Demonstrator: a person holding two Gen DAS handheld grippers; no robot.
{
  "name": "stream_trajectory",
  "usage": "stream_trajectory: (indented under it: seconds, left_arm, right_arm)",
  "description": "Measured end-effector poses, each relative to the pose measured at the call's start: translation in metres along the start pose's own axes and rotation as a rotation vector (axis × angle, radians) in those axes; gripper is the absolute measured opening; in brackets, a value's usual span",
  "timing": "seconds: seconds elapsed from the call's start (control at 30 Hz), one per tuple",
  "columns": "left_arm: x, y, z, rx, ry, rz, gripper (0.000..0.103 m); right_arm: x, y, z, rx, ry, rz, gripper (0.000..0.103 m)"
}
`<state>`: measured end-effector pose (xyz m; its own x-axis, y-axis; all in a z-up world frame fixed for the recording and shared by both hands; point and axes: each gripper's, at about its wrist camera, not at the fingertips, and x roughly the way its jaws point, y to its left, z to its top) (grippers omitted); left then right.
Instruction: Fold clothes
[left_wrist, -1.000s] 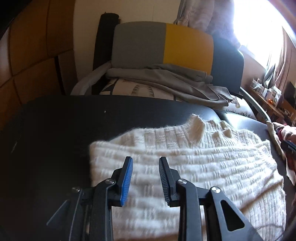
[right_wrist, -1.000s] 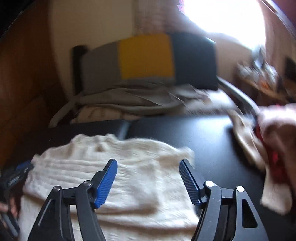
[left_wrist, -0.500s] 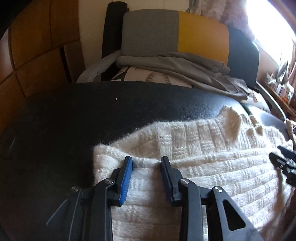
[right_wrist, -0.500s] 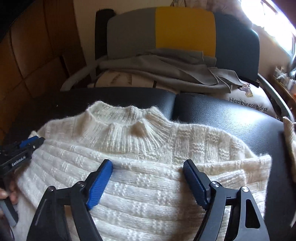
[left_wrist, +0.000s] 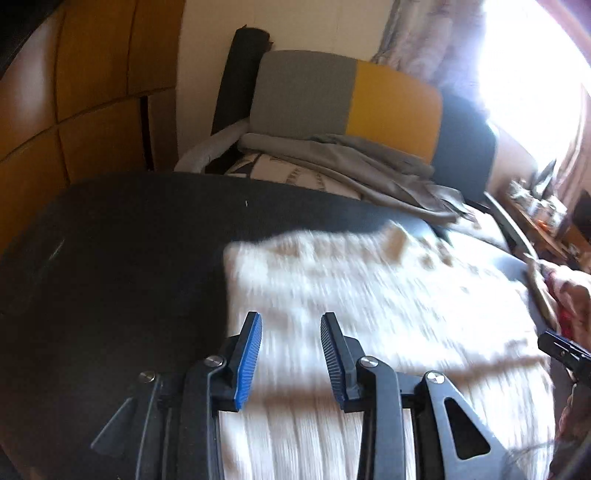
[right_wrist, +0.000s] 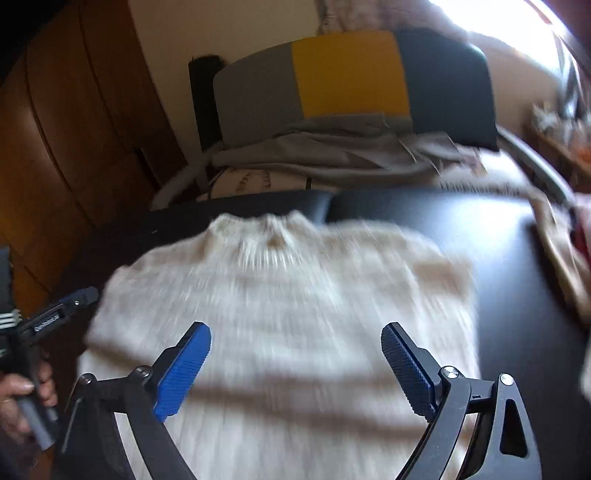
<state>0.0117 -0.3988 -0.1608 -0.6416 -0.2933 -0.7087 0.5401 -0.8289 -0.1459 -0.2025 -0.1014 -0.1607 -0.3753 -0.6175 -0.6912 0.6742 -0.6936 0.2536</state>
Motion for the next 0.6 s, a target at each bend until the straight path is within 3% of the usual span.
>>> stream_trajectory:
  seconds: [0.07, 0.3, 0.4, 0.5, 0.6]
  left_arm:
    - [-0.025, -0.002, -0.026, 0.009, -0.002, -0.018, 0.033]
    - [-0.075, 0.014, -0.108, -0.053, 0.061, 0.040, 0.033]
    - [-0.088, 0.026, -0.134, -0.086, 0.093, 0.073, 0.033]
    - [-0.093, 0.039, -0.155, -0.117, 0.139, 0.090, 0.034]
    - [-0.104, 0.044, -0.168, -0.150, 0.140, 0.080, 0.036]
  right_arm:
    - [-0.033, -0.025, -0.033, 0.066, 0.022, 0.007, 0.095]
    - [-0.137, -0.094, -0.147, 0.341, 0.073, 0.160, 0.095]
    - [-0.152, -0.112, -0.179, 0.426, 0.061, 0.172, 0.095]
    - [-0.158, -0.124, -0.198, 0.511, 0.005, 0.264, 0.095]
    - [-0.151, -0.127, -0.205, 0.560, 0.011, 0.399, 0.095]
